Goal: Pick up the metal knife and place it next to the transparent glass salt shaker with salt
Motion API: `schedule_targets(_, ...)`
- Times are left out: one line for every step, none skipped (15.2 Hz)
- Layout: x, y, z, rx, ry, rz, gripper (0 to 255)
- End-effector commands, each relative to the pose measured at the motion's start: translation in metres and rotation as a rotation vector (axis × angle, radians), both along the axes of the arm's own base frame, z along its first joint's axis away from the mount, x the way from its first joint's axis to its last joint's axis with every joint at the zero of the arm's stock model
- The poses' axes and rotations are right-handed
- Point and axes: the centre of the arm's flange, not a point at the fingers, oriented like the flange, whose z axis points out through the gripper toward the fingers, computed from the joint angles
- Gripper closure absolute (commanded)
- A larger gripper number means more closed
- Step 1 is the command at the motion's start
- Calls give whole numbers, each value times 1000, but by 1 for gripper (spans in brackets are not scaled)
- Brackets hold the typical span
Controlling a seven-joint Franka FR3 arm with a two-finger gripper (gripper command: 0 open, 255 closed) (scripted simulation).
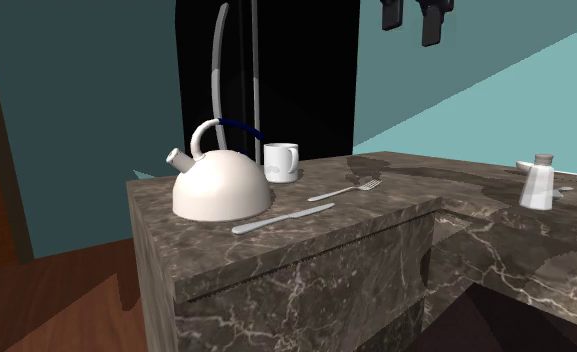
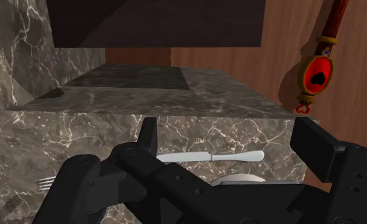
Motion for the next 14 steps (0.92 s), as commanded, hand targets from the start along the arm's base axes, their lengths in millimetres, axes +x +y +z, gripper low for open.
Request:
schedule_targets(0, 0, 0, 0, 0, 0, 0)
schedule_targets(4, 8, -10, -4, 0, -67, 0)
schedule_targets(9, 15, -19, -8, 0, -134, 0)
schedule_targets(15, 22, -29, -13, 1, -201, 0)
schedule_targets(21, 28, -38, -17, 1, -268, 0)
schedule_targets(27, 35, -48, -21, 1, -335, 0)
schedule_targets(33, 40, -58, -25, 1, -402, 0)
schedule_targets(40, 45, -67, -30, 2, -469, 0)
schedule_targets(48, 50, -77, -34, 2, -536, 0)
schedule_targets(55, 54, -87, -38, 2, -602, 0)
schedule_targets(63, 57, -97, -42, 2, -669, 0)
schedule_targets(71, 60, -106, -47, 3, -736, 0)
schedule_targets(79, 63, -116, -51, 3, -803, 0)
schedule_targets(88, 64, -126, -55, 3, -870, 0)
